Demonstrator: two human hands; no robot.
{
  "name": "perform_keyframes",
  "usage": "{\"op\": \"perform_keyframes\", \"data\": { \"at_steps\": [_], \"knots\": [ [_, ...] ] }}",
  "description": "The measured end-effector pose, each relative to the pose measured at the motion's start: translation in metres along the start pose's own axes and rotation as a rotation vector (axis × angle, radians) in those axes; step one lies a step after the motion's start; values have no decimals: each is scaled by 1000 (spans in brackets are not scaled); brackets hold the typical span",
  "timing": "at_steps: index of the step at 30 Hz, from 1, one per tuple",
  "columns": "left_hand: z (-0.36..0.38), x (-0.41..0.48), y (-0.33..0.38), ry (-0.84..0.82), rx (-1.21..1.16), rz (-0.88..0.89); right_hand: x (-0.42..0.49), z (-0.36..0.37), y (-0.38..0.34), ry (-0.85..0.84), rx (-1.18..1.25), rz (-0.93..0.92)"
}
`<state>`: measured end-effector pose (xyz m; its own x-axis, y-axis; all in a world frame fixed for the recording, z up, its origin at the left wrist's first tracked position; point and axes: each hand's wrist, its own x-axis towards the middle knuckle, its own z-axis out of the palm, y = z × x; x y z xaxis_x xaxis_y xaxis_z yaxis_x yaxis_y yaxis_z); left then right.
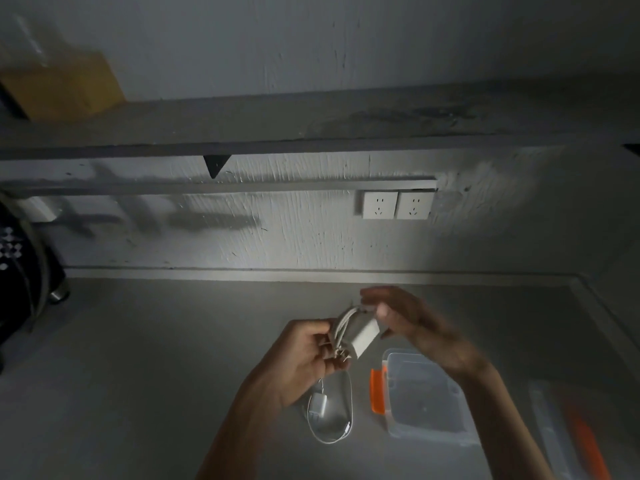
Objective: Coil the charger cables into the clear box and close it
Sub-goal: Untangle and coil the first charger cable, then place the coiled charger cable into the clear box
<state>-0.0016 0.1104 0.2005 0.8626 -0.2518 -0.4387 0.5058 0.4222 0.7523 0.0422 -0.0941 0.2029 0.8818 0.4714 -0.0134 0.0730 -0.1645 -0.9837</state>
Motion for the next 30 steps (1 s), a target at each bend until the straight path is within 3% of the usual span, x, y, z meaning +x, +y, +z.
{"op": "perform_keyframes", "data": {
  "at_steps": [2,3,7,12,18,25,27,30],
  "knots": [
    [-2,6,-3,-1,-69,-70,-12,10,11,-71,121,68],
    [-1,9,-5,-3,-79,-101,-16,16,17,-31,185,91],
    [8,25,-26,60,12,-184,-37,33,48,284,330,138],
    [23,45,-76,52,154,-143,-77,23,87,518,386,201],
    [47,72,-134,122,399,16,-106,-19,133,565,613,414],
    [65,119,-179,336,529,-24,-99,-48,195,484,507,526],
    [64,133,-183,370,693,16,-83,-56,213,463,557,564],
    [62,142,-186,595,1046,134,-60,-67,235,452,594,629]
  ]
}}
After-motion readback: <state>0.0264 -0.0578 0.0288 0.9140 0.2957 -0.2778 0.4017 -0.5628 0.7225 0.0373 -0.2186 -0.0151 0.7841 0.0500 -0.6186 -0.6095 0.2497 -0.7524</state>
